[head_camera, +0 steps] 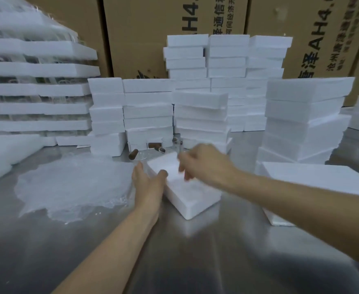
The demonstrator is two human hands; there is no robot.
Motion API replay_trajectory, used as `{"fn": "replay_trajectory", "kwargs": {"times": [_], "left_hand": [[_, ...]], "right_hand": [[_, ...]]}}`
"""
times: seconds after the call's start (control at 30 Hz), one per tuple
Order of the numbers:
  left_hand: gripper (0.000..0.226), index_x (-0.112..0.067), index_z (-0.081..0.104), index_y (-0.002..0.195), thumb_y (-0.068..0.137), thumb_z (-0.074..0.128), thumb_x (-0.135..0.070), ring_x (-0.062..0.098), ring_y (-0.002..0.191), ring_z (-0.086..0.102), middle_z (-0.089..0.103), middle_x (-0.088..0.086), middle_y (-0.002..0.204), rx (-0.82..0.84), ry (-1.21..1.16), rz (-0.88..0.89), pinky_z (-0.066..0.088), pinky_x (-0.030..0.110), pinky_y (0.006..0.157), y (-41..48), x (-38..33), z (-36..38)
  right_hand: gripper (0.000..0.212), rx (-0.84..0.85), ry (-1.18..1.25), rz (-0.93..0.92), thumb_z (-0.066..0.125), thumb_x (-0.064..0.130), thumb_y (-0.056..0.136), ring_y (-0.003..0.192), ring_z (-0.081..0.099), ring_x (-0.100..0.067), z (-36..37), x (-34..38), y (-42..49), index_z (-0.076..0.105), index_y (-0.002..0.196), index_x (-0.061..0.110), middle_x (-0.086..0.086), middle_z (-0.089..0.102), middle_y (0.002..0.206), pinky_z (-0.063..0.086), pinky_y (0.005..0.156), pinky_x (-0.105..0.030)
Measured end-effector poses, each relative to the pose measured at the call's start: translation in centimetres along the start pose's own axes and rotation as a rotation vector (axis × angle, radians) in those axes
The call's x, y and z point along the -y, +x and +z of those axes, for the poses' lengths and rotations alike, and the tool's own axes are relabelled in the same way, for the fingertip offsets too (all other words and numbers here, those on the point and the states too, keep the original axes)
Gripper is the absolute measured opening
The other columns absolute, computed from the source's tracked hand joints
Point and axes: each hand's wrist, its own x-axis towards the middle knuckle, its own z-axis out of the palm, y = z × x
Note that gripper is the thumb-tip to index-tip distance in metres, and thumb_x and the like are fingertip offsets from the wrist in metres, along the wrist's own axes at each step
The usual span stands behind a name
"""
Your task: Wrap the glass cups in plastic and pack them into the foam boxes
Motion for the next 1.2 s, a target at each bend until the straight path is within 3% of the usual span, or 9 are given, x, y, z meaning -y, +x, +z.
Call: {"fn": "replay_trajectory", "kwargs": {"times": [0.13, 0.27, 0.37, 0.6, 0.67, 0.73, 0.83, 1.0, 1.2], "left_hand": [[0.059, -0.023, 0.036, 0.144, 0.09, 0.057, -0.012, 0.008, 0.139, 0.024, 0.019, -0.008, 0.156, 0.058, 0.142, 0.086, 0.022, 0.026, 0.111, 0.4, 0.9, 0.1], [0.048, -0.024, 0.046, 0.132, 0.089, 0.056, -0.008, 0.0, 0.124, 0.033, 0.029, -0.015, 0.144, 0.169, 0.21, 0.195, 0.026, 0.021, 0.104, 0.8, 1.3, 0.3], [0.053, -0.02, 0.046, 0.136, 0.086, 0.054, -0.005, 0.007, 0.136, 0.031, 0.031, -0.009, 0.149, 0.175, 0.234, 0.191, 0.027, 0.036, 0.115, 1.3, 1.4, 0.3], [0.048, -0.025, 0.055, 0.121, 0.082, 0.049, 0.004, 0.02, 0.115, 0.054, 0.046, 0.0, 0.135, 0.136, 0.074, 0.078, 0.049, 0.038, 0.096, 1.7, 0.8, -0.1], [0.052, -0.022, 0.056, 0.123, 0.081, 0.046, 0.007, 0.02, 0.106, 0.059, 0.053, 0.005, 0.127, 0.102, -0.03, -0.005, 0.052, 0.03, 0.079, 1.8, 0.5, -0.4], [0.055, -0.023, 0.055, 0.126, 0.081, 0.046, 0.007, 0.018, 0.113, 0.055, 0.051, 0.005, 0.128, 0.066, -0.065, -0.06, 0.05, 0.032, 0.09, 1.7, 0.5, -0.8], [0.054, -0.027, 0.056, 0.122, 0.08, 0.047, 0.006, 0.019, 0.119, 0.051, 0.049, 0.006, 0.132, 0.053, -0.066, -0.086, 0.043, 0.041, 0.105, 1.2, 0.3, -1.0], [0.051, -0.027, 0.058, 0.116, 0.08, 0.046, 0.007, 0.028, 0.119, 0.054, 0.052, 0.011, 0.132, 0.053, -0.11, -0.075, 0.044, 0.048, 0.104, 0.5, -0.5, -0.8], [0.055, -0.026, 0.059, 0.124, 0.087, 0.04, 0.01, 0.025, 0.112, 0.06, 0.058, 0.005, 0.127, 0.133, -0.089, -0.04, 0.05, 0.042, 0.097, 0.3, -0.4, -1.1]], "right_hand": [[0.03, -0.459, -0.166, -0.076, 0.048, 0.028, 0.088, 0.108, 0.057, -0.024, -4.5, -2.0, 8.5, 0.065, 0.11, 0.018, -0.003, 0.063, 0.115, 0.042, 0.081, -0.031], [0.062, -0.391, -0.402, 0.003, 0.056, 0.027, 0.089, 0.144, 0.016, -0.027, -7.9, -5.6, 15.5, 0.033, 0.145, 0.013, -0.01, 0.027, 0.153, 0.023, 0.113, -0.043], [0.053, -0.242, -0.467, 0.106, 0.058, 0.028, 0.089, 0.141, 0.021, -0.028, -7.9, -7.2, 17.4, 0.045, 0.137, 0.011, -0.014, 0.041, 0.142, 0.013, 0.118, -0.044], [0.033, -0.529, -0.254, 0.083, 0.054, 0.037, 0.085, 0.116, 0.048, -0.025, -4.3, -0.8, 12.0, 0.06, 0.108, 0.014, -0.006, 0.064, 0.101, 0.006, 0.116, -0.041], [0.028, -0.492, -0.238, -0.02, 0.053, 0.041, 0.083, 0.089, 0.052, -0.023, -2.3, 1.1, 7.8, 0.058, 0.095, 0.016, 0.002, 0.056, 0.075, 0.015, 0.113, -0.04], [0.024, -0.502, -0.304, -0.11, 0.053, 0.039, 0.081, 0.075, 0.045, -0.023, -0.4, 1.4, 3.4, 0.055, 0.089, 0.017, 0.005, 0.044, 0.065, 0.027, 0.098, -0.038], [0.024, -0.54, -0.405, -0.126, 0.049, 0.037, 0.085, 0.08, 0.051, -0.024, 1.4, -0.5, -1.4, 0.055, 0.091, 0.015, 0.002, 0.055, 0.078, 0.027, 0.081, -0.036], [0.036, -0.39, -0.429, -0.042, 0.043, 0.038, 0.091, 0.091, 0.056, -0.025, 2.3, -3.9, -3.6, 0.053, 0.12, 0.019, 0.001, 0.066, 0.095, 0.026, 0.076, -0.033], [0.044, -0.093, -0.255, -0.146, 0.029, 0.059, 0.094, 0.081, 0.056, -0.019, 2.8, -5.3, -3.8, 0.048, 0.118, 0.028, 0.007, 0.061, 0.095, 0.033, 0.064, -0.031]]}}
